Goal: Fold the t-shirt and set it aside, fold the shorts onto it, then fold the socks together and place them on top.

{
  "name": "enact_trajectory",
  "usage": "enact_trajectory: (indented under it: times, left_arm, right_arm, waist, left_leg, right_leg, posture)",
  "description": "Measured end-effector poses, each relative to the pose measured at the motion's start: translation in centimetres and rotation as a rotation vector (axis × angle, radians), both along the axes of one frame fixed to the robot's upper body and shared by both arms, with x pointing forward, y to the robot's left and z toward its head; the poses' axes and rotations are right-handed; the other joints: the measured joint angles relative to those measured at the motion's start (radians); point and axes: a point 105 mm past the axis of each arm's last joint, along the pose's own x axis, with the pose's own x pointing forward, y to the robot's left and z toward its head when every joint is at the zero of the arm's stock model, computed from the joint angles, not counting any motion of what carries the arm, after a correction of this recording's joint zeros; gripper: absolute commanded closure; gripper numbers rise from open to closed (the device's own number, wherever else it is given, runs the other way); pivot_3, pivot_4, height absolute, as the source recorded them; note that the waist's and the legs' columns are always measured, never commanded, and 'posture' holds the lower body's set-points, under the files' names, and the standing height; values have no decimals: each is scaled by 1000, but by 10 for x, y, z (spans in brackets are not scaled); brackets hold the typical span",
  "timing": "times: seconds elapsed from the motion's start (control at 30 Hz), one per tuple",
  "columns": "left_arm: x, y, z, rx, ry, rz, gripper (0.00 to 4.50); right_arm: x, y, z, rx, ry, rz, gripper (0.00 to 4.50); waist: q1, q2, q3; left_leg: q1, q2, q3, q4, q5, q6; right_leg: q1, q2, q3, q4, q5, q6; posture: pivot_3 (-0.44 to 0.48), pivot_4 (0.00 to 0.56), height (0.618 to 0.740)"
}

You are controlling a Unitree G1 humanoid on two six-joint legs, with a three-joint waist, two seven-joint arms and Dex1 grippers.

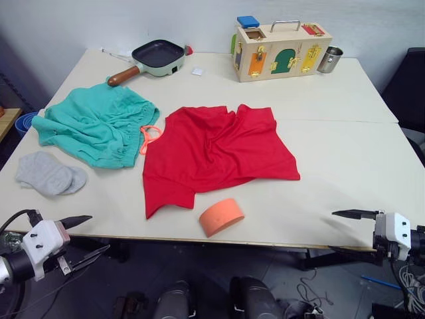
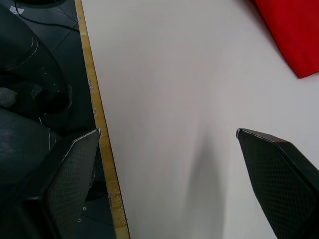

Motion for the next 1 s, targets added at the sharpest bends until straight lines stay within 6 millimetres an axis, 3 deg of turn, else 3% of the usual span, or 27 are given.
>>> enact_trajectory:
  times: [0.27,0.53,0.6,0.73,0.87,1.0]
  left_arm:
    - [0,-4,5,-58,-4,-2,0]
    - [-6,-17,10,-192,99,-33,0]
    - [-5,-21,16,-216,88,-47,0]
    - [2,-50,39,-247,10,-161,0]
    - [0,-78,44,-308,24,-249,0]
    - [0,-85,40,-331,28,-263,0]
  right_arm:
    - [5,9,3,14,-7,9,34]
    - [12,26,11,63,23,38,34]
    - [19,47,27,128,24,95,34]
    - [20,97,53,160,13,295,34]
    - [15,142,49,136,98,463,34]
    - [19,175,39,58,160,533,34]
  waist:
    - [0,0,0]
    - [0,0,0]
    - [-4,1,0]
    - [-1,1,0]
    - [0,1,0]
    - [-1,1,0]
  left_leg:
    - [0,0,0,0,0,-1]
    - [0,0,-1,0,0,0]
    - [0,1,-1,0,0,-1]
    - [0,1,-1,0,-1,-3]
    - [-1,1,-1,1,0,1]
    - [-1,0,-1,1,0,2]
  right_leg:
    - [0,0,0,0,0,0]
    - [0,0,0,0,0,0]
    - [0,0,0,0,0,0]
    - [0,0,-1,0,0,0]
    - [0,0,-1,-1,0,0]
    - [0,0,-2,-1,0,0]
  posture:
    - [0,150,740]
    - [0,150,740]
    - [0,150,740]
    - [0,150,740]
    - [0,150,740]
    - [0,150,740]
